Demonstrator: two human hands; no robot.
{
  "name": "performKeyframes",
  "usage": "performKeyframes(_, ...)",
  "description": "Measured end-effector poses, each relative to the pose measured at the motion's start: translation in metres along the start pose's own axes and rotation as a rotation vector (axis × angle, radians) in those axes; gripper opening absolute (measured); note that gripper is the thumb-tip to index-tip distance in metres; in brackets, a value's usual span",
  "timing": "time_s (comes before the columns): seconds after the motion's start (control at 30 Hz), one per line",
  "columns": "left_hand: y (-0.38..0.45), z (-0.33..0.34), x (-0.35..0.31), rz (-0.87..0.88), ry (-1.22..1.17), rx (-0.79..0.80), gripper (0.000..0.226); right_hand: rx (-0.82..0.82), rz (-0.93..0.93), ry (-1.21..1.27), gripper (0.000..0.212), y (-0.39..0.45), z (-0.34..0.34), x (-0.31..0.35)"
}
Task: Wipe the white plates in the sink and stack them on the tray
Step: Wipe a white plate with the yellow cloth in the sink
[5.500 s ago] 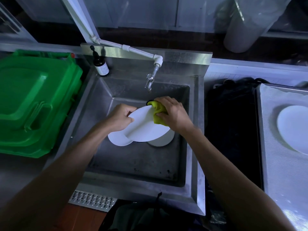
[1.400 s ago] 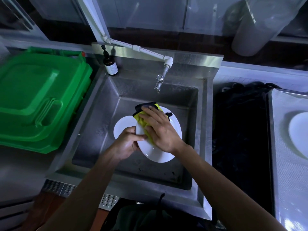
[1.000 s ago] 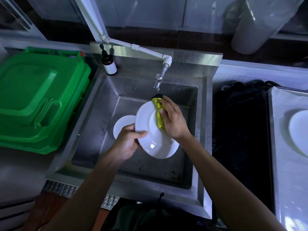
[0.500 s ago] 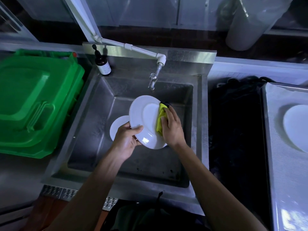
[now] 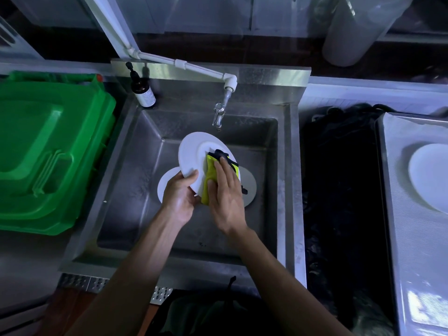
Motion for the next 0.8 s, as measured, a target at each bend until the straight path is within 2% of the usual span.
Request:
performKeyframes(0.23, 0.009, -0.021, 0.000, -0.077, -0.107, 0.007, 0.040, 0.032, -0.075, -0.087, 0.051, -0.010, 0.009, 0.000)
performKeyframes(0.4, 0.017, -0.041, 0.000, -0.080, -0.200, 0.020, 0.029, 0.018, 0.077, 0.013, 0.054, -0.006, 0.014, -0.022)
performKeyframes(0.53, 0.022, -0.056, -0.001, -0.090, -0.216, 0.068, 0.044, -0.022, 0.169, 0.067, 0.054, 0.002, 0.019, -0.031)
performKeyframes(0.63, 0.028, -0.067, -0.004, -0.110, -0.185, 0.130, 0.051, -0.074, 0.252, 0.095, 0.054, 0.011, 0.019, -0.037)
performKeyframes(0.8, 0.042, -0.081, -0.013, -0.118, -0.089, 0.221, 0.040, -0.143, 0.368, 0.125, 0.055, 0.028, 0.012, -0.047)
Point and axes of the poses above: each hand's wrist, its own y-axis towards the middle knuckle, its own z-axis out of the palm, x = y × z, the point moved 7 cm from there along y, towards the middle knuckle, and after that the axes turned 10 degrees about y, right-handed, at the moved point
